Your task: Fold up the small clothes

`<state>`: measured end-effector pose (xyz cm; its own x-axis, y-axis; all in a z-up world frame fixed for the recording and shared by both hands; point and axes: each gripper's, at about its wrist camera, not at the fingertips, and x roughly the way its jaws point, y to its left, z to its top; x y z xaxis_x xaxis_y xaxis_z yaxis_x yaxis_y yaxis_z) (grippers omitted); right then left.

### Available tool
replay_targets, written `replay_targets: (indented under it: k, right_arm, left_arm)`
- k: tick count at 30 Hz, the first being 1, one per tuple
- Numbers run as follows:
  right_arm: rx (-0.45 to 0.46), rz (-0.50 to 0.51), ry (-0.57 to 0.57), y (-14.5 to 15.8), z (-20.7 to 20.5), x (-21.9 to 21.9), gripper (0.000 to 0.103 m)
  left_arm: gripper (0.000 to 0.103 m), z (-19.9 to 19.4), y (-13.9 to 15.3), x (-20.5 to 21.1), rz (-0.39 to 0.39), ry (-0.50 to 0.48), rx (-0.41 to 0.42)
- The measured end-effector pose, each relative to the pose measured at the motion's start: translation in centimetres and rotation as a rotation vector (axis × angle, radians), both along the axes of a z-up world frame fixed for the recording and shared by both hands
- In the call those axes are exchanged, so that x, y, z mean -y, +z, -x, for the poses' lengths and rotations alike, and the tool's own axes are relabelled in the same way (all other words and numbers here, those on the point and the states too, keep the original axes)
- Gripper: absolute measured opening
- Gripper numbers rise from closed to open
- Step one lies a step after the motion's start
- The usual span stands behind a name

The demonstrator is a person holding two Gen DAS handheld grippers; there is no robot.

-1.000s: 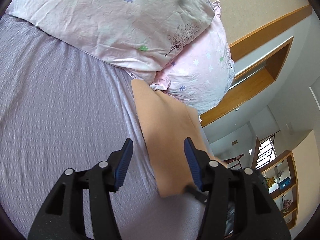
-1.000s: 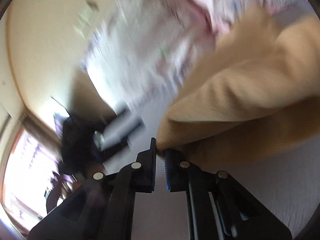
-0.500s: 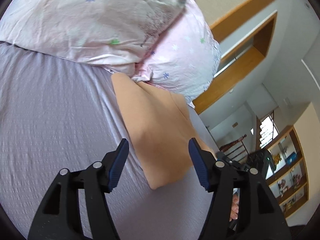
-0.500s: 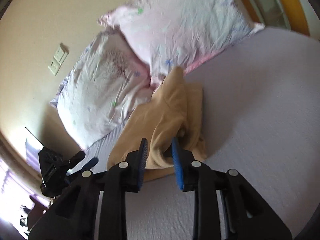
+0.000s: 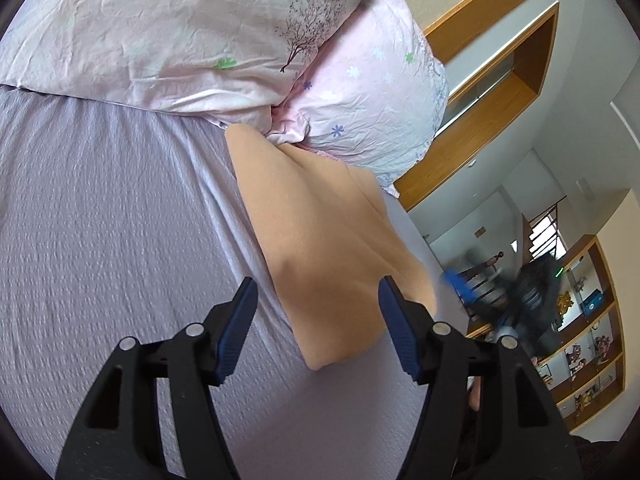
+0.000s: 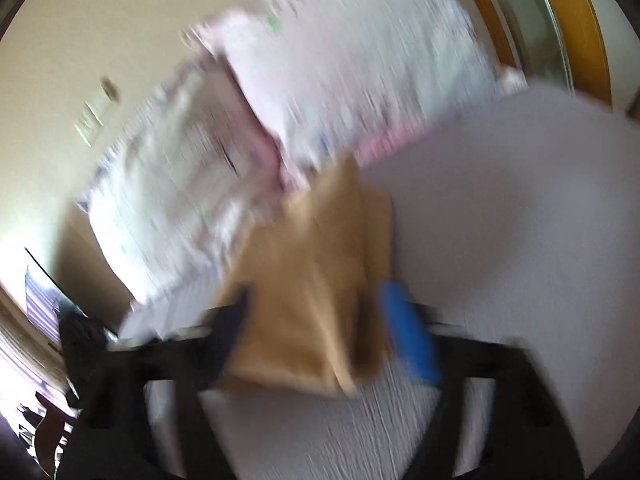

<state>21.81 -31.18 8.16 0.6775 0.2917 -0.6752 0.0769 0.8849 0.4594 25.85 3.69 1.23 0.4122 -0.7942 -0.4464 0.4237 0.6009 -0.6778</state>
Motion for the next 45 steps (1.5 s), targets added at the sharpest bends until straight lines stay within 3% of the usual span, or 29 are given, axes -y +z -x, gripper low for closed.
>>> replay_targets:
  k: [2, 7, 10, 15, 17, 19, 20, 21, 23, 24, 26, 30, 32, 34, 35, 37, 39, 40, 41, 45]
  right_arm:
    - [-0.087, 0.037, 0.01, -0.6, -3.1, 0.1, 0.087]
    - [-0.354, -0.178, 0.041, -6.8, -7.2, 2.3, 0.088]
    - [-0.397, -0.228, 0.075, -8.9, -7.1, 2.7, 0.088]
    - [-0.353, -0.285, 0.149, -9.9, -6.4, 2.5, 0.087]
    - [-0.344, -0.309, 0.198, -10.4, -6.2, 1.9, 0.065]
    - [-0.316, -0.303, 0.217, -10.8, -5.9, 1.3, 0.054]
    - [-0.313, -0.308, 0.229, -10.9, -5.8, 1.2, 0.043]
    - [-0.305, -0.321, 0.233, -11.1, -5.7, 1.0, 0.041]
    - [-0.269, -0.336, 0.243, -10.7, -5.5, 0.6, 0.037]
    - [-0.253, -0.332, 0.253, -10.3, -5.5, 0.1, 0.036]
    - [-0.217, -0.34, 0.296, -9.2, -5.6, -1.3, 0.034]
    - [-0.181, -0.304, 0.433, -7.7, -6.4, -6.6, 0.034]
    - [-0.239, -0.253, 0.484, -8.6, -6.9, -9.3, 0.038]
    - [-0.307, -0.166, 0.478, -9.4, -7.2, -10.6, 0.044]
    - [-0.289, -0.143, 0.435, -8.9, -7.2, -10.3, 0.052]
    - [-0.189, -0.128, 0.342, -6.8, -7.0, -9.2, 0.056]
    - [-0.089, -0.222, 0.31, -4.6, -7.6, -8.5, 0.069]
    - [-0.08, -0.297, 0.342, -4.1, -8.3, -9.0, 0.088]
    - [-0.087, -0.337, 0.375, -4.1, -8.8, -9.5, 0.092]
    - [-0.224, -0.398, 0.46, -6.4, -11.6, -13.5, 0.092]
  left_arm:
    - [0.063, -0.4, -0.2, 0.7, -0.034, 0.006, -0.021]
    - [0.063, -1.4, -0.4, 4.1, -0.17, -0.043, -0.07]
    - [0.064, -2.2, -0.6, 5.6, -0.232, -0.051, -0.077]
    - [0.065, -3.2, -1.6, 6.9, -0.258, -0.057, -0.109]
    - [0.067, -3.3, -1.5, 7.1, -0.25, -0.052, -0.098]
    - [0.066, -3.5, -1.5, 7.4, -0.245, -0.044, -0.102]
    - [0.057, -3.6, -1.5, 7.5, -0.239, -0.042, -0.107]
    - [0.053, -3.7, -1.5, 7.5, -0.241, -0.031, -0.11]
    - [0.031, -3.8, -1.5, 7.0, -0.211, -0.03, -0.108]
    - [0.027, -3.9, -1.3, 6.7, -0.191, -0.031, -0.108]
    - [0.023, -3.5, -0.8, 5.4, -0.161, -0.016, -0.094]
    - [0.023, 0.0, 1.4, 0.6, -0.196, 0.064, 0.058]
    - [0.027, 1.4, 1.7, -1.2, -0.252, 0.091, 0.103]
    - [0.03, 2.7, 1.3, -2.8, -0.363, 0.139, 0.118]
    - [0.03, 3.1, 1.1, -3.5, -0.39, 0.15, 0.121]
    - [0.03, 4.4, 1.4, -4.9, -0.427, 0.203, 0.162]
    - [0.032, 4.9, 2.4, -5.3, -0.412, 0.215, 0.204]
    - [0.036, 5.2, 3.0, -5.3, -0.382, 0.21, 0.223]
    - [0.04, 5.6, 3.5, -5.1, -0.358, 0.195, 0.232]
    - [0.052, 5.0, 3.9, -2.2, -0.285, 0.086, 0.22]
